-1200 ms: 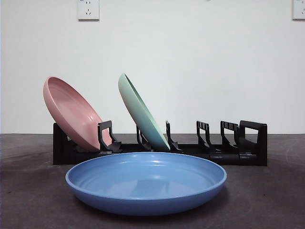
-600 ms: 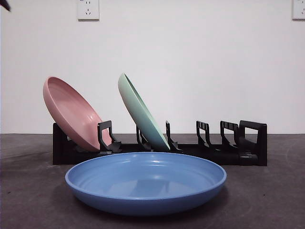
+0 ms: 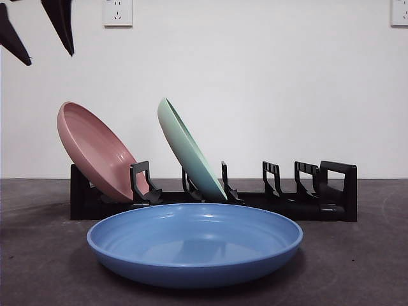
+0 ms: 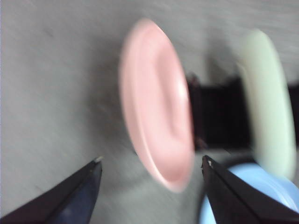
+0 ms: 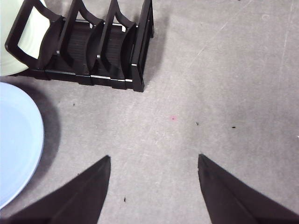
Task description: Place the plate
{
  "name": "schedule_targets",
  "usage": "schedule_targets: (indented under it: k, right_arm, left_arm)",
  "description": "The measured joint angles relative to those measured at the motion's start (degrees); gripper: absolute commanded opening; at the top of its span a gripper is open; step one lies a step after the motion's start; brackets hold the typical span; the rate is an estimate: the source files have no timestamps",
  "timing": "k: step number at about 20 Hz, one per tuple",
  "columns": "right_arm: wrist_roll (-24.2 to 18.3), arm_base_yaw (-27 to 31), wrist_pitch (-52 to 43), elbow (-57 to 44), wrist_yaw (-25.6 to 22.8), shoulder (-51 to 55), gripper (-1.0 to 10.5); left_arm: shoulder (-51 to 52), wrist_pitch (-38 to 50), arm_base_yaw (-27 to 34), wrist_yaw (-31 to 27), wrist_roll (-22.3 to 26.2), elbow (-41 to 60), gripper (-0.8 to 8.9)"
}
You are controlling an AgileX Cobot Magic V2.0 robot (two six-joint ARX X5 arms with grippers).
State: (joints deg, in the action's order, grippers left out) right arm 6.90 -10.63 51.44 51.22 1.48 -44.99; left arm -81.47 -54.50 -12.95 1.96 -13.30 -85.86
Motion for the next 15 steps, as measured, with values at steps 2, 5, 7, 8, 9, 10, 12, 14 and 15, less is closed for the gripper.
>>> schedule_targets:
  k: [2,5,7,8,9,10,12,14,15]
  right_arm:
    - [0.00,0.00,0.00,0.00,0.00,0.00,3.0]
    - [-0.02,0.00,0.00,0.00,-0.28,0.00,3.0]
    - [-0.11,0.00,0.00,0.00,-1.95,0.00,3.0]
    - [-0.42,0.00,-0.07,0.00,-2.80,0.00,3.0]
    - [-0.66,0.00,-0.17,0.00,-3.04,0.00,3.0]
    - [-0.72,0.00,-0.35,0.00,-3.10,0.00,3.0]
    - [-0.94,0.00,-0.37,0.00,-3.17,0.00,3.0]
    - [-1.07,0.00,-0.37,0.00,-3.19,0.00,3.0]
    - [-1.07,0.00,-0.35,0.00,-3.17,0.00,3.0]
  left_arm:
    - [-4.44,0.00,-0.07,-0.66,1.05,-3.89,3.30]
    - [-9.42,0.31,-0.09,-1.38,1.73,-6.36,3.31]
    - [-12.33,0.44,-0.09,-2.19,1.75,-6.78,3.30]
    - [-13.73,0.52,-0.09,-2.25,1.77,-6.78,3.31]
    - [-14.82,0.55,-0.09,-2.25,1.77,-6.78,3.30]
    - [-15.98,0.63,-0.09,-2.25,1.75,-6.78,3.30]
    - [-17.16,0.81,-0.09,-2.25,1.77,-6.78,3.15]
    - [-17.27,1.70,-0.09,-2.27,1.77,-6.78,2.04]
    - [-17.27,2.38,-0.11,-2.27,1.77,-6.82,1.67]
